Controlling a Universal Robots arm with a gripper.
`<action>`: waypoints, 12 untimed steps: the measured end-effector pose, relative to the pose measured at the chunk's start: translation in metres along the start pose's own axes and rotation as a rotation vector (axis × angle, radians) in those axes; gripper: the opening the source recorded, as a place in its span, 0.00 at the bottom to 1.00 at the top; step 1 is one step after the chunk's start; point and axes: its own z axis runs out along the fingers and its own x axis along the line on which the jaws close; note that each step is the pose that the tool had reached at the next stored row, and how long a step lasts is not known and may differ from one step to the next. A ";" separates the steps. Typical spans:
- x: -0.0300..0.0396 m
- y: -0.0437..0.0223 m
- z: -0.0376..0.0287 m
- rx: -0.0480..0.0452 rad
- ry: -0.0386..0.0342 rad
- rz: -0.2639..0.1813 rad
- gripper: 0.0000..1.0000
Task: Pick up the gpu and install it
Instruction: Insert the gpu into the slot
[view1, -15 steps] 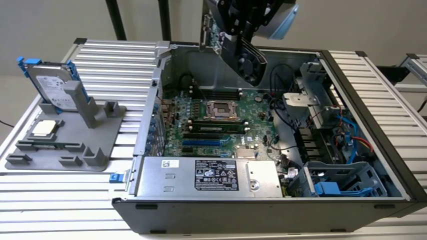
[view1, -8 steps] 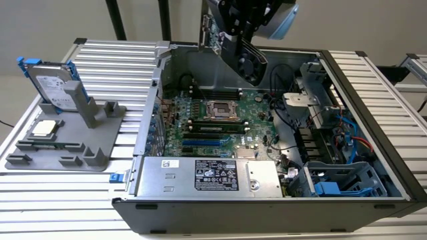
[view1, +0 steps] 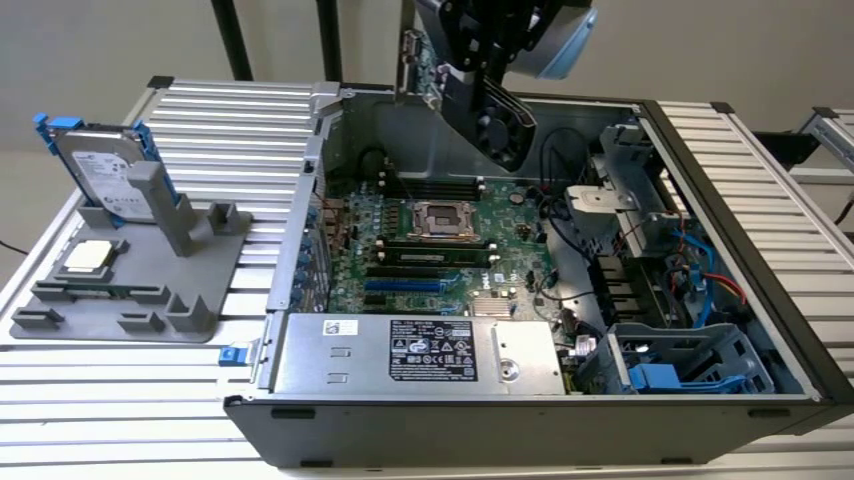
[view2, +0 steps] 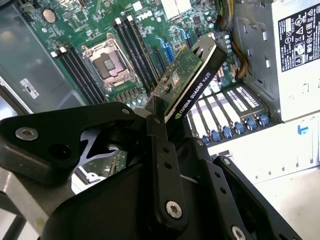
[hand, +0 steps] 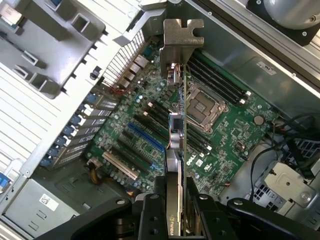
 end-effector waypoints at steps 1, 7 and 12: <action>0.0000 0.0000 0.0000 0.0001 0.0001 -0.003 0.00; 0.0000 0.0000 0.0000 0.0006 0.0012 -0.029 0.00; 0.0000 0.0000 0.0000 0.0011 0.0022 -0.052 0.00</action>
